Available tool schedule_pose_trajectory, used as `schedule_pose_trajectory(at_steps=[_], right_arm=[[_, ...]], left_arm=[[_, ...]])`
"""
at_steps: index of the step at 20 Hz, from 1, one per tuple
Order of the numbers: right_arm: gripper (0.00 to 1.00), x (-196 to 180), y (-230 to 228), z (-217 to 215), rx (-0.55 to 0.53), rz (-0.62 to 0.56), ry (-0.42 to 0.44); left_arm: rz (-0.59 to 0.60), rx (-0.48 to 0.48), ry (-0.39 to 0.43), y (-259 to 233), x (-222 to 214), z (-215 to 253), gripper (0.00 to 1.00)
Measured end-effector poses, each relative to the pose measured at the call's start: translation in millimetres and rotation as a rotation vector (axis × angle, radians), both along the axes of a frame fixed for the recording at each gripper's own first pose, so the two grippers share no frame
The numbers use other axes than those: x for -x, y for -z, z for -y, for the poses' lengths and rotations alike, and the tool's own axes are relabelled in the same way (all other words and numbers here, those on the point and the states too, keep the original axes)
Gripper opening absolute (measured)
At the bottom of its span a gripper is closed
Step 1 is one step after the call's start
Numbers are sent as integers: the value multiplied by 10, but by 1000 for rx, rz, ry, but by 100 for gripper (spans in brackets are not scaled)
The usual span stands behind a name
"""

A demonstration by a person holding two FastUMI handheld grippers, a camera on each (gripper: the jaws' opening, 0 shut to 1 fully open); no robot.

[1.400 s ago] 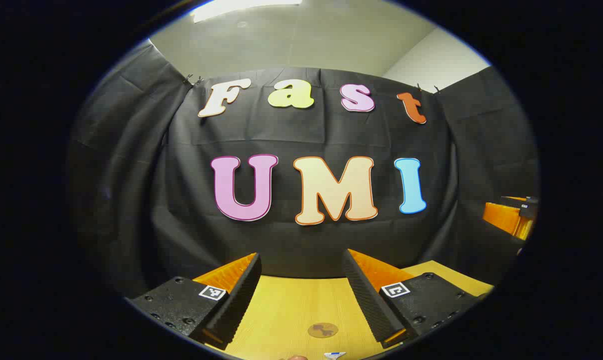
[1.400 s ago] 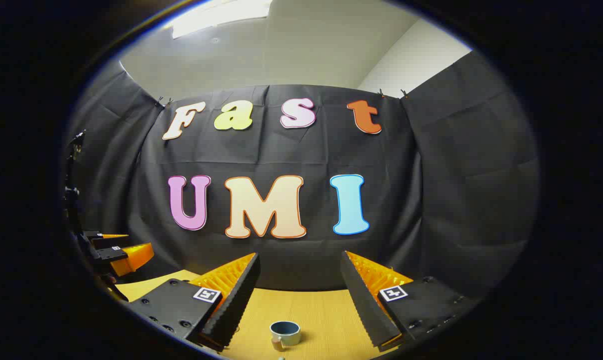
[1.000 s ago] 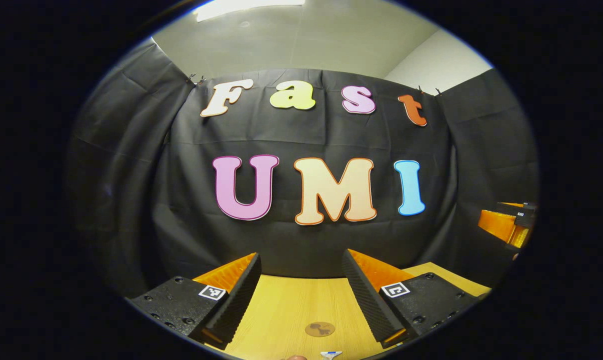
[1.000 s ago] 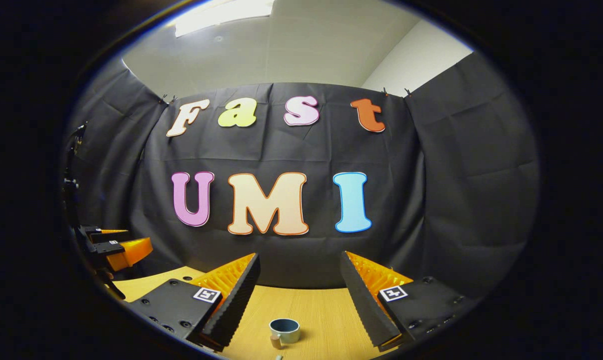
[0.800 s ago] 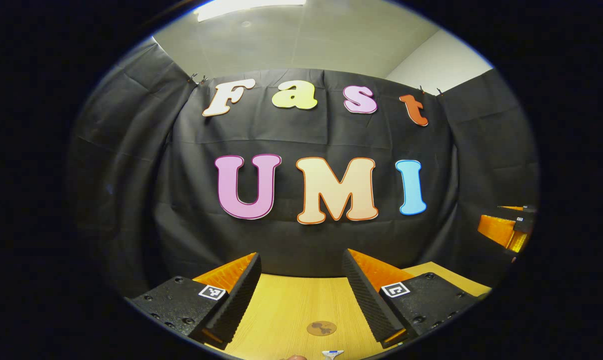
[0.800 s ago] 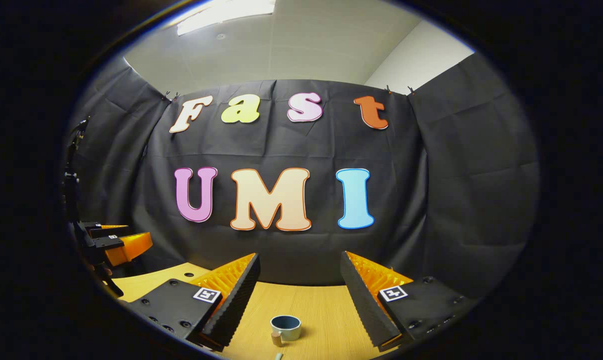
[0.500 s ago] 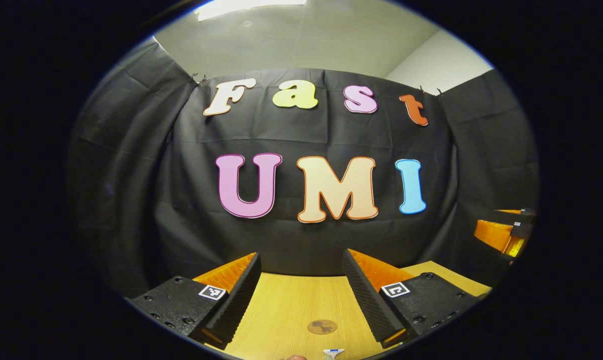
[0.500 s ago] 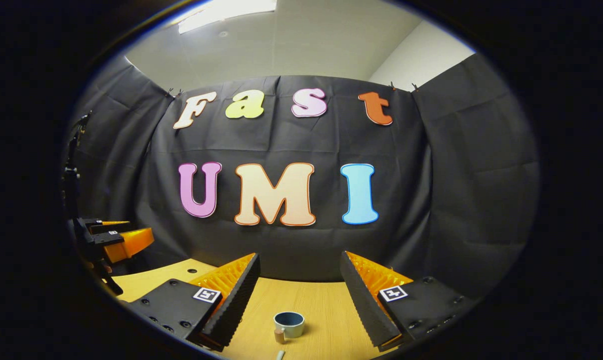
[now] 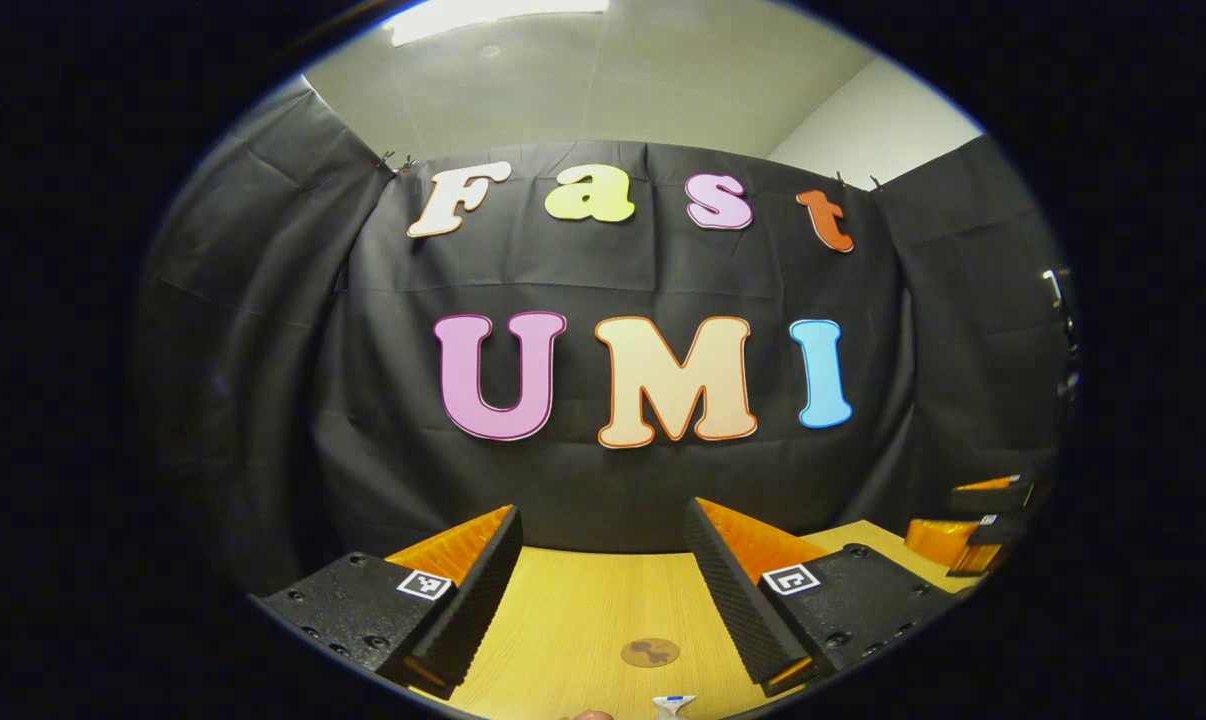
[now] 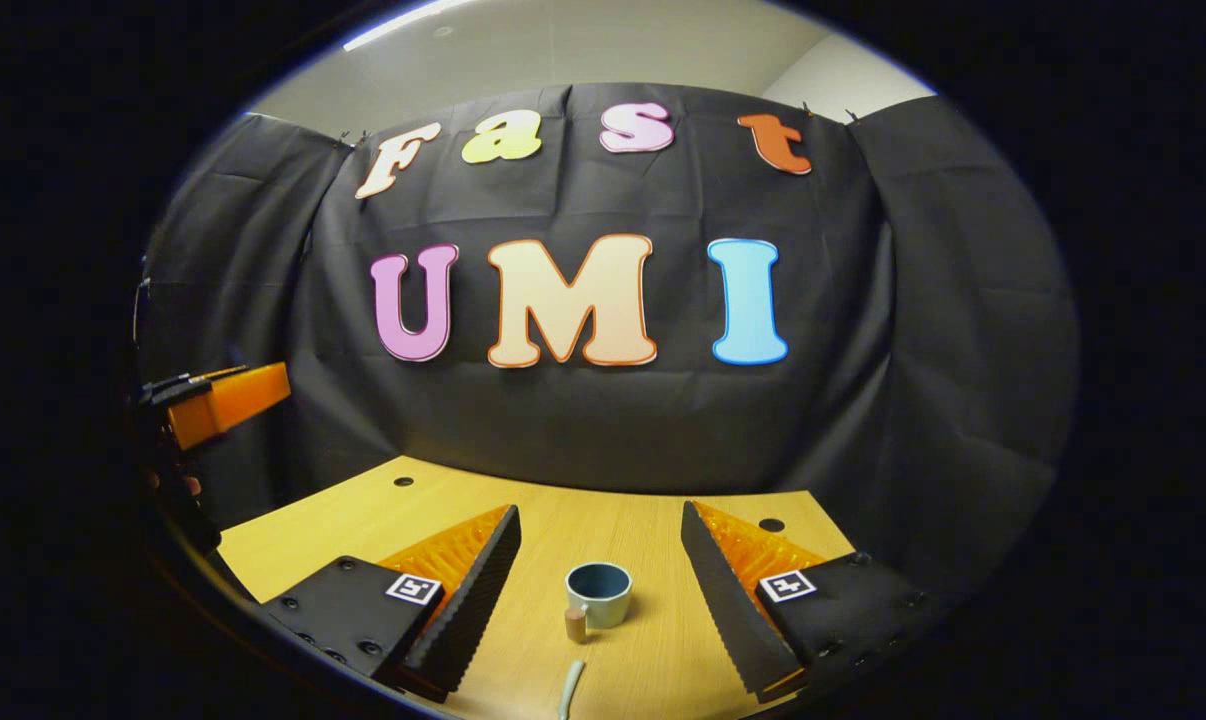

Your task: Put the toothbrush and toothpaste on the desktop into the cup, then pick up the cup and place it on the coaster on the desktop.

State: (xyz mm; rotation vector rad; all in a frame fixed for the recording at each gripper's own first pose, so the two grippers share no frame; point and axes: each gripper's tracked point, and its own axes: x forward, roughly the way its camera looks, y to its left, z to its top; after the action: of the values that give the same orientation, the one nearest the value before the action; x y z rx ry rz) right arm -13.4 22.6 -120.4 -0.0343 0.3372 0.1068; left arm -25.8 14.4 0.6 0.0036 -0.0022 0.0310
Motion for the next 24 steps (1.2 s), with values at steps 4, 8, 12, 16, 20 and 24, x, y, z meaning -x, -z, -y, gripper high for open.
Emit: schedule_pose_trajectory(at_steps=[4, 8, 12, 16, 20, 24], right_arm=[[100, 30, 341, -61, 32, -75, -22], [100, 101, 703, -167, 51, -175, -62], [99, 186, 1049, -195, 63, -279, -75], [100, 295, 1443, -163, 82, -407, -78], [100, 353, 1765, -147, 84, -508, -64], [100, 507, 2108, -116, 112, -638, -63]], left_arm=[[0, -12, -18, -17, 32, -74, 99], [-2, -20, -32, -25, 59, -135, 99], [-9, -27, -44, -3, 103, -180, 99], [-14, -26, -54, 16, 127, -202, 99], [-24, -34, -64, 50, 130, -237, 99], [-41, -38, -75, 107, 134, -275, 99]])
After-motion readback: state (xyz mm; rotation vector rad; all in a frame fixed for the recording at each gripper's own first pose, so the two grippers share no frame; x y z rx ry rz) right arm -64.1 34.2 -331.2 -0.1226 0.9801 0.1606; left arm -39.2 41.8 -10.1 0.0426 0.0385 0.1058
